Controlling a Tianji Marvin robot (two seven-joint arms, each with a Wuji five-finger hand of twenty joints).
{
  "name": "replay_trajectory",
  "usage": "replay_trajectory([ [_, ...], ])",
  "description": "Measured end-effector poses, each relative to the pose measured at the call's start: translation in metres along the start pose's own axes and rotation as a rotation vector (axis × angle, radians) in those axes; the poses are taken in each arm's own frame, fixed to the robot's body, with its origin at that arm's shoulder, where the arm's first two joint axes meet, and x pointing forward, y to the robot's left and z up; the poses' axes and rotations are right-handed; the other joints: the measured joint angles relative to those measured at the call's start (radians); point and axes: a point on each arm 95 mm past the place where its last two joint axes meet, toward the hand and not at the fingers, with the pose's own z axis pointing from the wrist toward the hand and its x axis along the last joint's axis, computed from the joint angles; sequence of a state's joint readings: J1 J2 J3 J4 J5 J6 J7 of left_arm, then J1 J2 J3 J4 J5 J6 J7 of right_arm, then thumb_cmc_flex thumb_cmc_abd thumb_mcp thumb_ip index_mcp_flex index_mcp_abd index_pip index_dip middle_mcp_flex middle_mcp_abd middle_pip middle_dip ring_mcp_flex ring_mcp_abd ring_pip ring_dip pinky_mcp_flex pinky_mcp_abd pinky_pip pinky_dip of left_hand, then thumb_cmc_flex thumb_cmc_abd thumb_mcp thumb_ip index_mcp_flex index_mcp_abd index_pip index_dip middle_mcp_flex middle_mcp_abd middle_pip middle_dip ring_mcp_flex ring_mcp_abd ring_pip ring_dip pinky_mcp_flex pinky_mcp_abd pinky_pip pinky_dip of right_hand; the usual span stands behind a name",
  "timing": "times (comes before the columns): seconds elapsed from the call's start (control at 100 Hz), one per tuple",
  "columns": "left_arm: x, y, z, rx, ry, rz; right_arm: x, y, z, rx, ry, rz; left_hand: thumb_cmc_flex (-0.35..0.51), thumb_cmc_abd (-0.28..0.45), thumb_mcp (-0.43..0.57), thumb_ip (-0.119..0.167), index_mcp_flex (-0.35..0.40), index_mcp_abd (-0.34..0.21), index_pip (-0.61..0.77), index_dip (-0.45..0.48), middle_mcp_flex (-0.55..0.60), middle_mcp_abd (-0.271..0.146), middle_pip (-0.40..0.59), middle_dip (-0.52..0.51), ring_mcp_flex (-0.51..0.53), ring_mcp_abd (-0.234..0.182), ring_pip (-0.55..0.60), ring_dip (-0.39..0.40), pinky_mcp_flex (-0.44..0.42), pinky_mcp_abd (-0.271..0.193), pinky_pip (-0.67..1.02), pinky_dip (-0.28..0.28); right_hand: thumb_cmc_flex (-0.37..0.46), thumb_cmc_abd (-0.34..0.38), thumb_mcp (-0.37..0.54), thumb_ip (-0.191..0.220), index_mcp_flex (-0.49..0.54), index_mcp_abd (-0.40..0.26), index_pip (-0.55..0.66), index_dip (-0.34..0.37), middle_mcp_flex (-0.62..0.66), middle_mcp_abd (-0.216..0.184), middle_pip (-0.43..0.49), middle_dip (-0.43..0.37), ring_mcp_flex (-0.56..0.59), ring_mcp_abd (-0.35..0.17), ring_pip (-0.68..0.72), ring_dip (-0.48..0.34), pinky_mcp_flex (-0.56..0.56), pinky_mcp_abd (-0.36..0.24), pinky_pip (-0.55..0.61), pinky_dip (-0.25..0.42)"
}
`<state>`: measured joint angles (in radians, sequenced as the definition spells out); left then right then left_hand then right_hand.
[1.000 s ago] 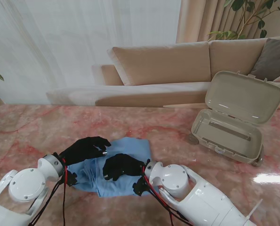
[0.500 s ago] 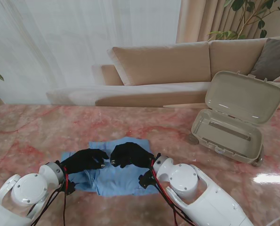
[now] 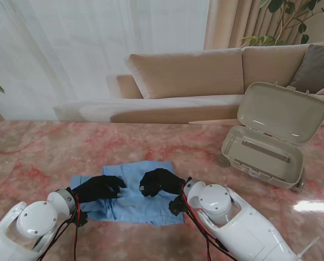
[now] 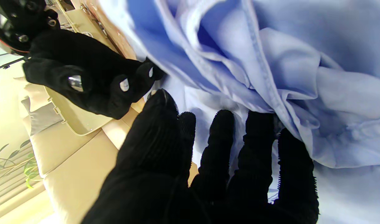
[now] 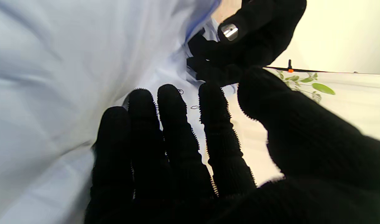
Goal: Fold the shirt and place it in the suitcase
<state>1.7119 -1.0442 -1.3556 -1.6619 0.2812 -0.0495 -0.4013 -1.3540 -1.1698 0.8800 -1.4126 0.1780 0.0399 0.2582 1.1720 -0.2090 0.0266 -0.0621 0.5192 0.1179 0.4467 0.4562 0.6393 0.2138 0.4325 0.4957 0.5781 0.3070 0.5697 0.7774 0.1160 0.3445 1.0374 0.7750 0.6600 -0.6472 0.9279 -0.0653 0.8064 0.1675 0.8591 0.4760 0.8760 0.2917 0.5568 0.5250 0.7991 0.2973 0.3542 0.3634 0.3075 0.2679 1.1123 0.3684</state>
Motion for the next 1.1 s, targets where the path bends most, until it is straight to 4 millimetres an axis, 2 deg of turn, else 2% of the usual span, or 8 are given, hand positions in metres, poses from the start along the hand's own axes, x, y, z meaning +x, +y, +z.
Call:
replay_trajectory([
  [0.16, -0.003, 0.003, 0.004, -0.016, -0.002, 0.004, -0.01, 0.005, 0.003, 0.039, -0.044, 0.022, 0.0, 0.0, 0.0, 0.0, 0.0, 0.0, 0.0, 0.0, 0.0, 0.0, 0.0, 0.0, 0.0, 0.0, 0.0, 0.0, 0.0, -0.001, 0.006, 0.006, 0.0, 0.012, 0.0, 0.0, -0.003, 0.0, -0.01, 0.0, -0.009, -0.001, 0.0, 0.0, -0.003, -0.023, -0.011, 0.0, -0.006, -0.041, -0.001, 0.001],
  [0.34, -0.003, 0.007, 0.014, -0.041, 0.008, -0.008, -0.012, 0.011, -0.001, 0.031, -0.063, 0.026, 0.0, 0.0, 0.0, 0.0, 0.0, 0.0, 0.0, 0.0, 0.001, 0.0, 0.0, 0.0, 0.002, 0.0, 0.014, 0.012, 0.0, -0.002, 0.028, 0.019, 0.0, 0.012, -0.001, 0.0, -0.005, 0.0, -0.011, 0.0, -0.01, -0.002, 0.0, 0.0, -0.003, -0.024, -0.01, 0.002, -0.005, -0.045, 0.001, 0.013],
  [0.6, 0.006, 0.016, 0.03, -0.06, 0.044, -0.049, -0.016, 0.026, -0.02, 0.01, -0.09, 0.007, 0.0, 0.0, 0.0, 0.0, 0.0, 0.0, 0.0, 0.0, 0.0, 0.0, 0.0, 0.0, 0.008, 0.0, 0.016, 0.013, 0.0, -0.004, 0.046, 0.024, 0.0, 0.015, -0.005, 0.0, -0.003, 0.0, -0.022, 0.001, -0.01, -0.002, 0.0, 0.0, -0.003, -0.024, -0.008, 0.012, -0.005, -0.043, -0.002, 0.025],
  [0.74, 0.011, 0.017, 0.034, -0.063, 0.054, -0.052, -0.014, 0.033, -0.033, -0.028, -0.089, 0.002, 0.0, 0.0, 0.0, 0.0, 0.0, 0.0, 0.0, 0.0, 0.0, 0.0, 0.0, 0.0, 0.007, 0.0, 0.015, 0.009, 0.0, -0.004, 0.039, 0.02, 0.0, 0.019, -0.01, 0.0, -0.003, 0.0, -0.026, 0.011, -0.01, -0.002, 0.0, 0.0, -0.003, -0.013, -0.009, 0.012, -0.005, -0.017, -0.02, 0.025],
  [0.76, 0.011, 0.017, 0.034, -0.062, 0.054, -0.052, -0.013, 0.033, -0.035, -0.036, -0.087, 0.001, 0.0, 0.0, 0.0, 0.0, 0.0, 0.0, 0.0, 0.0, 0.0, 0.0, 0.0, 0.0, 0.007, 0.0, 0.015, 0.008, 0.0, -0.004, 0.036, 0.019, -0.02, 0.024, -0.014, 0.0, -0.003, 0.0, -0.034, 0.011, -0.01, -0.002, 0.0, 0.0, -0.003, -0.011, -0.009, 0.012, -0.005, -0.009, -0.022, 0.026],
  [0.93, 0.019, 0.009, 0.029, -0.021, 0.058, -0.04, 0.002, 0.041, -0.052, -0.139, -0.051, -0.009, 0.0, 0.0, 0.0, 0.0, 0.0, 0.0, 0.0, 0.0, 0.0, 0.0, 0.0, 0.0, 0.002, 0.0, 0.001, 0.004, 0.0, -0.002, 0.007, 0.002, -0.045, 0.039, -0.042, 0.0, -0.002, 0.0, -0.098, 0.038, -0.01, -0.002, 0.0, 0.0, -0.001, -0.009, 0.017, 0.035, 0.004, 0.038, -0.026, 0.052],
  [1.07, 0.029, -0.001, 0.022, 0.032, 0.076, -0.033, 0.015, 0.05, -0.062, -0.213, -0.04, -0.065, 0.0, 0.0, 0.0, 0.0, 0.0, 0.0, 0.0, 0.0, 0.0, 0.0, 0.0, 0.0, 0.001, 0.0, 0.001, 0.002, 0.0, -0.002, -0.003, 0.0, -0.102, 0.079, -0.082, 0.001, 0.014, 0.0, -0.23, 0.14, -0.01, -0.002, 0.0, 0.0, 0.02, -0.007, 0.12, 0.12, 0.025, 0.054, 0.012, 0.104],
  [1.1, 0.031, -0.004, 0.02, 0.044, 0.078, -0.032, 0.016, 0.052, -0.064, -0.227, -0.047, -0.089, 0.0, 0.0, 0.0, 0.0, 0.0, 0.0, 0.0, 0.0, 0.0, 0.0, 0.0, 0.0, 0.001, 0.0, 0.001, 0.002, 0.0, -0.002, -0.003, 0.0, -0.119, 0.091, -0.087, 0.001, 0.035, -0.001, -0.252, 0.175, -0.01, -0.002, 0.001, 0.005, 0.022, 0.001, 0.151, 0.142, 0.069, 0.056, 0.03, 0.129],
])
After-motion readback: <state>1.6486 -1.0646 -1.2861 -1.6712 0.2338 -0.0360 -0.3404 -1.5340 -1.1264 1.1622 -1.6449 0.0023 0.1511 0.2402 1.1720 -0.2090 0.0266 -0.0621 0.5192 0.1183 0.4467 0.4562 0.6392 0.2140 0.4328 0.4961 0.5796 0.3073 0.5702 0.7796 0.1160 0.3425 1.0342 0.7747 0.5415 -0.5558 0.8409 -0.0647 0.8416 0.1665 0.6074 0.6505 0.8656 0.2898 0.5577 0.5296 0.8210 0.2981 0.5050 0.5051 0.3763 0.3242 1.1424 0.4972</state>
